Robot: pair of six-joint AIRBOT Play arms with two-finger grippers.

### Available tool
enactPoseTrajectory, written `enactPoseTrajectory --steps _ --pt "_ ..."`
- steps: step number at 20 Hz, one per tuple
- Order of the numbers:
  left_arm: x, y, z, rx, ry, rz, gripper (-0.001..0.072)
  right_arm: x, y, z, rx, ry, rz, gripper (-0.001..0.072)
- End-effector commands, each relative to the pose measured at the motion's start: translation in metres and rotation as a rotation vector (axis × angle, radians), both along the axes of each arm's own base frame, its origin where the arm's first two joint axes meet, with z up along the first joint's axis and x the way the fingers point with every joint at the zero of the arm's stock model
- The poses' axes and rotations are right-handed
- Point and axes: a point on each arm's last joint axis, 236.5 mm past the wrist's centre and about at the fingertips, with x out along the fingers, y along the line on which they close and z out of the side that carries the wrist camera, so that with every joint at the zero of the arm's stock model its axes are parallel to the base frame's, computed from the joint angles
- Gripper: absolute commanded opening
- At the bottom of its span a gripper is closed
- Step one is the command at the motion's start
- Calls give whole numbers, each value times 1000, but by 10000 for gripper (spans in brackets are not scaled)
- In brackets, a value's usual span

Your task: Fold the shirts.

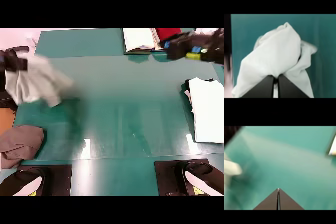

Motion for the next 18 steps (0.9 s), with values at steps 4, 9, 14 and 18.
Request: enactPoseTrajectory --steps 4,9,14,18 --pt "-45 -142 108 -91 -262 -411 22 -9 -17 82 -41 -188 -38 15" --pt "-49 -273 0 -6 -2 -687 24 2 -47 105 -165 -189 -142 15" --pt "-81 -384 -106 -53 224 -939 347 8 -50 103 -209 -139 -145 15" --pt "-10 -327 -102 -20 183 -722 604 14 -48 86 -227 -90 -136 16"
